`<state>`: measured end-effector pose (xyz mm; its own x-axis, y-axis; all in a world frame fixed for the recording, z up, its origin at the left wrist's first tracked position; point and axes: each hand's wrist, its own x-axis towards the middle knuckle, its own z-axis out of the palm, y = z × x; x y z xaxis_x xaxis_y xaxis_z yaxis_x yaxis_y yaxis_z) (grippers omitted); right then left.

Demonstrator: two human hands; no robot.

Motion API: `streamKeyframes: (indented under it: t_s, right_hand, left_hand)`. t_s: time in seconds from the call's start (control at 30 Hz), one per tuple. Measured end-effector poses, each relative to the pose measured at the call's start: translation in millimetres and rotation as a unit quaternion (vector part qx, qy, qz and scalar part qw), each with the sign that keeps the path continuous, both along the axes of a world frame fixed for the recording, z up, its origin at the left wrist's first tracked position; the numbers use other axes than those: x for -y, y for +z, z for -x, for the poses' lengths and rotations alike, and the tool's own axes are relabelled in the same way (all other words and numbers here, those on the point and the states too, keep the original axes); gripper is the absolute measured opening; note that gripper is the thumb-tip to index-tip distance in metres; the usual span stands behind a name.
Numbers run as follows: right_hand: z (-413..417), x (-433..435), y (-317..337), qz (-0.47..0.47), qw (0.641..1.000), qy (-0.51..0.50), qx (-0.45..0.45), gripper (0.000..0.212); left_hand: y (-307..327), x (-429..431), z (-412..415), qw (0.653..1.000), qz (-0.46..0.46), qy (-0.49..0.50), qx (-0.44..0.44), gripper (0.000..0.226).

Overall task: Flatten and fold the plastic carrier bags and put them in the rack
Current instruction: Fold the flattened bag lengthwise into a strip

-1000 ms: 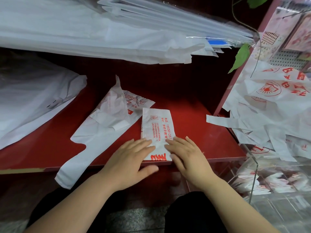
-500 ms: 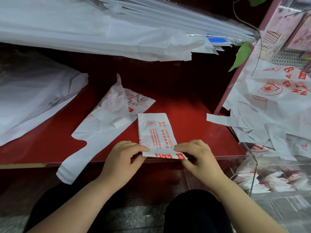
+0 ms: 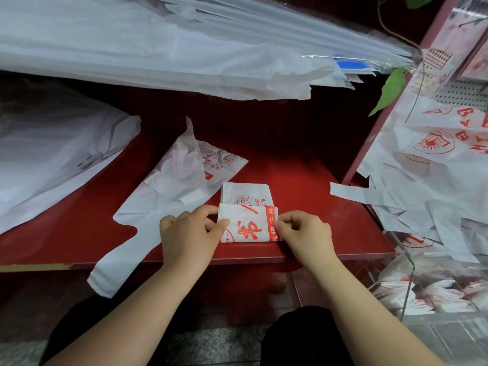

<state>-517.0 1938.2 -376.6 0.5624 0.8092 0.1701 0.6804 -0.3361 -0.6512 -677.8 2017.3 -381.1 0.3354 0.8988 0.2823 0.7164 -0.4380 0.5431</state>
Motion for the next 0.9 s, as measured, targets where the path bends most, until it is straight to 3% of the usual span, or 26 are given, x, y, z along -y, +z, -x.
streamKeyframes:
  t_s: [0.23,0.3,0.4,0.43,0.5,0.57,0.67,0.8,0.9]
  right_hand:
    - [7,-6,-4,0.024,0.989,-0.03,0.144,0.02]
    - [8,-5,-4,0.023,0.986,-0.023,0.165,0.026]
    - [6,-3,-7,-0.036,0.981,0.053,0.185,0.023]
    - [6,-1,-9,-0.052,0.973,0.092,0.203,0.022]
    - [3,7,-14,-0.057,0.959,0.163,0.226,0.027]
    - [0,19,-18,-0.037,0.948,0.216,0.23,0.035]
    - [-5,37,-20,-0.007,0.934,0.264,0.242,0.058]
    - [-8,41,-19,-0.032,0.938,0.255,0.233,0.045]
    - [-5,33,-11,-0.048,0.964,0.207,0.159,0.044]
  left_hand:
    - [1,-5,-3,0.996,-0.042,-0.018,-0.075,0.057]
    - [1,-6,-1,0.994,-0.054,-0.053,-0.077,0.051]
    - [-1,-7,3,0.969,-0.127,-0.195,-0.087,0.031]
    - [1,-5,5,0.96,-0.104,-0.233,-0.119,0.036]
    - [2,-4,13,0.944,-0.082,-0.278,-0.155,0.076]
    - [1,-1,19,0.937,-0.095,-0.285,-0.178,0.077]
    - [-13,2,28,0.93,-0.128,-0.325,-0.113,0.051]
    - [-22,8,31,0.954,-0.13,-0.268,-0.043,0.042]
    - [-9,12,27,0.977,0.025,-0.199,0.078,0.032]
